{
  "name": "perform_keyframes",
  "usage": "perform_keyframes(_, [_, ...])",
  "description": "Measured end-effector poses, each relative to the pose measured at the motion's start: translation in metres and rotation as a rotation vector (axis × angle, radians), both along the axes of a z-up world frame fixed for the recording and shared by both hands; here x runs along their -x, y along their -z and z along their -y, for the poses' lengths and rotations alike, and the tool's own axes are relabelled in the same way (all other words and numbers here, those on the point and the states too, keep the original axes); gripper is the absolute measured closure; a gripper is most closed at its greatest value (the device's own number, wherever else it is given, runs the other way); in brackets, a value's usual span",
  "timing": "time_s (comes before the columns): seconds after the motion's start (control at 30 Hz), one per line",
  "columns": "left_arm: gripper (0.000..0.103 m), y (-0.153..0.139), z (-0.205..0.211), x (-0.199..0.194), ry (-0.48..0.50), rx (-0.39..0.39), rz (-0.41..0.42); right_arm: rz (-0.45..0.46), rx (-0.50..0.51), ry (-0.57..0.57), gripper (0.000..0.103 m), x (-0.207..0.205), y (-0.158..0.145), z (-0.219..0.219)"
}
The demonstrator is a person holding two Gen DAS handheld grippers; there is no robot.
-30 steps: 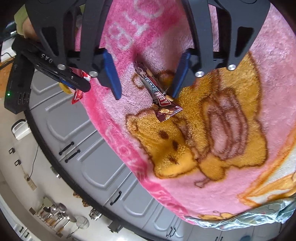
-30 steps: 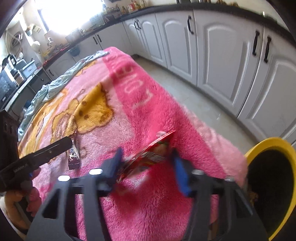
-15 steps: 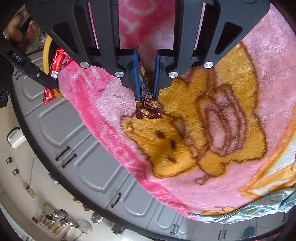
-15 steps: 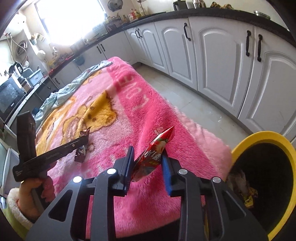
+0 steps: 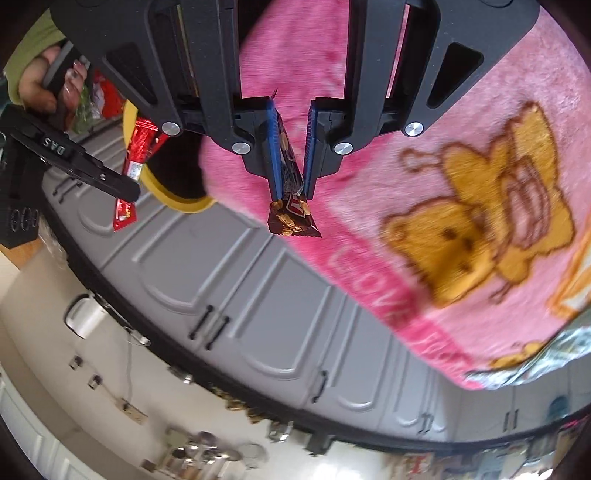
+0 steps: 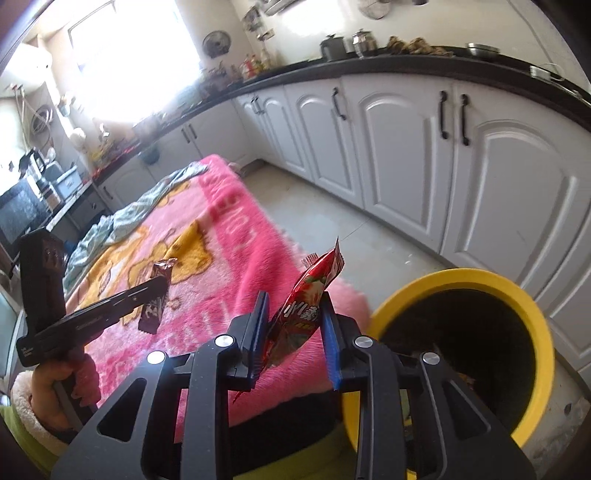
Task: Collect trash
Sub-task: 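Carry the brown wrapper and red wrapper with both tools over the bin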
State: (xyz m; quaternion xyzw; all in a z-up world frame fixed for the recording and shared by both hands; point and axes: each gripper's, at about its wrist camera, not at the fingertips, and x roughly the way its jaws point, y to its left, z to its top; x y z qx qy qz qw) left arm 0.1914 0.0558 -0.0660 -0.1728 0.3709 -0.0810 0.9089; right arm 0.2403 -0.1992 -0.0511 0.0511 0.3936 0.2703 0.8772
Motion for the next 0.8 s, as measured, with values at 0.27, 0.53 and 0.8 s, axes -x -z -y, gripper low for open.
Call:
perform_keyframes(0.27, [0.096,-0.022,0.044,-0.003,0.086,-0.023,0.048,0.065,-0.01,0.074,0.077,0.011,-0.022,0.047])
perform_keyframes(0.53, [0.097,-0.032,0.085,-0.007,0.164,-0.049,0.076,0.105,-0.009,0.145,0.077,0.025,-0.028,0.084])
perform_keyframes(0.8, [0.097,-0.037,0.119,-0.007,0.232,-0.07,0.093,0.13,-0.029,0.21,0.077,0.033,-0.033,0.114])
